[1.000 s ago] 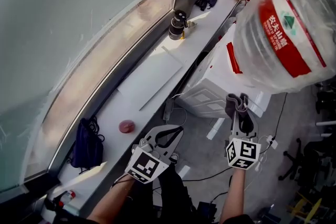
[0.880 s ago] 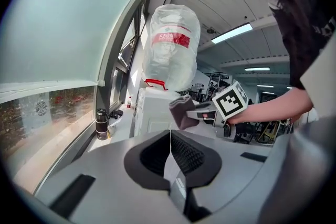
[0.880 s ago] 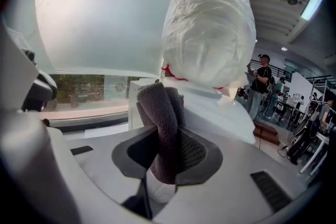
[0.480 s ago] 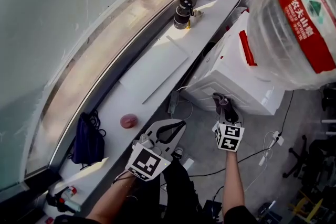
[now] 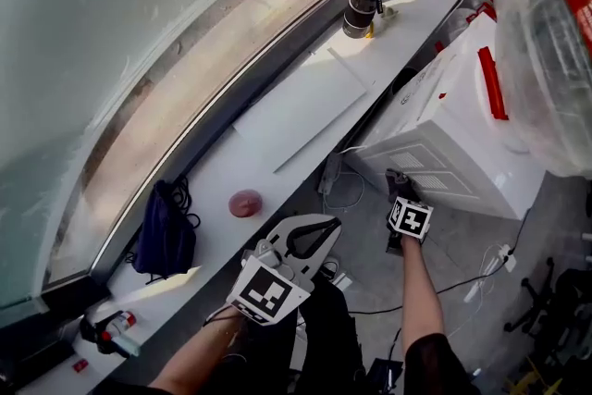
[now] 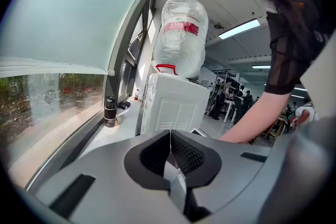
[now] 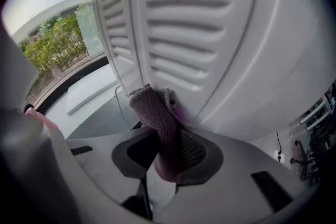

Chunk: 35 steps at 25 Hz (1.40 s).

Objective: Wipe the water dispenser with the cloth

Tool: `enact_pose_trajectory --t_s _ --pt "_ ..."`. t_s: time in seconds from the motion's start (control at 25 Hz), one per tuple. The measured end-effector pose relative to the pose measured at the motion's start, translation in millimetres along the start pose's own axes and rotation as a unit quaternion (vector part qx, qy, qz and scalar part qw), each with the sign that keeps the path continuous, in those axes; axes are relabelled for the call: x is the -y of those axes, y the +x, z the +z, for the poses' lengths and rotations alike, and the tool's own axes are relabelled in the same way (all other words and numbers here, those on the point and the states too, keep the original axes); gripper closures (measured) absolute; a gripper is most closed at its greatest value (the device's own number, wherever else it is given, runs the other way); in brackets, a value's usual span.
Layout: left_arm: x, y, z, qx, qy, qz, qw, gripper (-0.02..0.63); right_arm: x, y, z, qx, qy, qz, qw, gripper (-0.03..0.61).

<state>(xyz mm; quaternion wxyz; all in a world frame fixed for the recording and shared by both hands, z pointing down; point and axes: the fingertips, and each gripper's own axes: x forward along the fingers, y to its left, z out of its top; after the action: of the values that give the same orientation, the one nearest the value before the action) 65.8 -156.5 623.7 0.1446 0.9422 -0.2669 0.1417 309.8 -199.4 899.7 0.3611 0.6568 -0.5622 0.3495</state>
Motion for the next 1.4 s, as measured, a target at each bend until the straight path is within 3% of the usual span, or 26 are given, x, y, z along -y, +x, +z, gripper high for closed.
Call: enact_pose_trajectory --t_s 0.16,0.36,0.64,0.84,1.0,1.12,1.4 --pt "3 -3 -7 -0.006 0.001 -0.001 1.0 0.594 3 7 -16 -0.027 0.018 -0.017 0.999 0.477" --pt "8 -1 0 -0.011 0.004 0.0 0.9999 0.594 -6 -29 -17 0.029 0.021 0.031 0.999 0.477" --pt "37 15 42 -0.002 0.03 -0.037 0.9988 0.594 27 -201 38 0.136 -0.052 0.05 0.988 0.477" --pt "58 31 67 0.006 0.051 -0.067 0.9965 0.594 69 -314 84 0.214 -0.06 0.03 0.974 0.477" --pt "73 40 87 0.013 0.059 -0.078 0.9951 0.594 93 -368 120 0.265 -0.077 0.004 0.961 0.477" --pt "84 43 96 0.018 0.062 -0.085 0.9943 0.594 101 -374 132 0.278 -0.083 -0.008 0.957 0.477" --pt "92 43 81 0.008 0.068 -0.088 0.9938 0.594 89 -312 115 0.264 -0.074 0.003 0.962 0.477"
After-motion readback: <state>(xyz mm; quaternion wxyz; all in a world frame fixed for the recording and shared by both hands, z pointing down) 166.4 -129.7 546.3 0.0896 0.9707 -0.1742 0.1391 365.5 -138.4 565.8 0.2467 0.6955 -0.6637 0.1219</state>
